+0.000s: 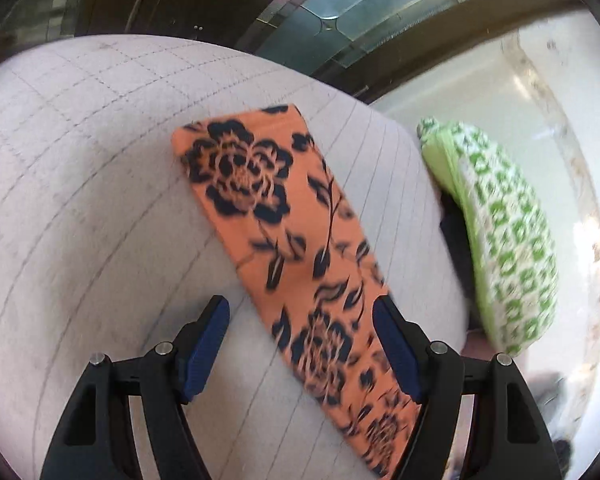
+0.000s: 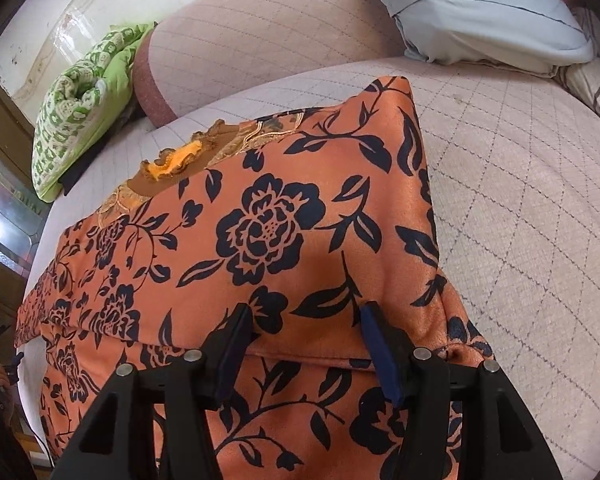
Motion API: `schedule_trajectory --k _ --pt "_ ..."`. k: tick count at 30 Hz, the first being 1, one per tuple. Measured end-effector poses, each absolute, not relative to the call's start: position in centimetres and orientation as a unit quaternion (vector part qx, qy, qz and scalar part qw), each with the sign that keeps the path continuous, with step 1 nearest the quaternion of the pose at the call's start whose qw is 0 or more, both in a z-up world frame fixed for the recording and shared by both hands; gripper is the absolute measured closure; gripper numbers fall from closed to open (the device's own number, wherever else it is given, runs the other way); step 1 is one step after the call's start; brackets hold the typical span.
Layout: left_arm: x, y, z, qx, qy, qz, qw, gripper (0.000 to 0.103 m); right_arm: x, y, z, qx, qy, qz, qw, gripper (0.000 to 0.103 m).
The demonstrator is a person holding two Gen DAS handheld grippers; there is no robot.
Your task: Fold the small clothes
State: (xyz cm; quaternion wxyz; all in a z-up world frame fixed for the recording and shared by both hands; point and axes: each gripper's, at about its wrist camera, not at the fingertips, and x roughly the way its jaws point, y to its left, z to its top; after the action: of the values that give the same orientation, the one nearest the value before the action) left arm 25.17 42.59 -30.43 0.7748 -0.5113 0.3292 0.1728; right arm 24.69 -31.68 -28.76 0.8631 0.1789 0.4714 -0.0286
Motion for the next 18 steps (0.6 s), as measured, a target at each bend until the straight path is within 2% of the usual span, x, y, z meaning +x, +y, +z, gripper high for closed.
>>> schedule_trajectory --k 5,7,9,11,18 --pt "27.3 44.4 -31.3 -0.523 0.312 0.16 0.777 0.03 25.0 -31.7 -28.9 0.177 0.47 -0.027 0.864 0.042" --pt "27.9 44.7 -31.4 -0.519 0.309 0.164 0.78 0.044 25.1 -31.8 -28.9 0.179 0.469 -0.027 0.864 0.042" --pt "28.5 44.9 -31.9 -0.512 0.32 0.176 0.777 0.084 25.2 -31.8 -29.0 0.18 0.467 -0.026 0.865 0.042" --pt "28.5 45.0 -32.3 -0.508 0.318 0.2 0.775 0.099 25.1 -31.9 -29.0 0.18 0.466 -0.026 0.866 0.042" --pt "30.2 38.9 -26.3 -0.398 0.299 0.179 0.848 0.099 25.1 -32.0 -28.8 0.196 0.465 -0.028 0.863 0.042"
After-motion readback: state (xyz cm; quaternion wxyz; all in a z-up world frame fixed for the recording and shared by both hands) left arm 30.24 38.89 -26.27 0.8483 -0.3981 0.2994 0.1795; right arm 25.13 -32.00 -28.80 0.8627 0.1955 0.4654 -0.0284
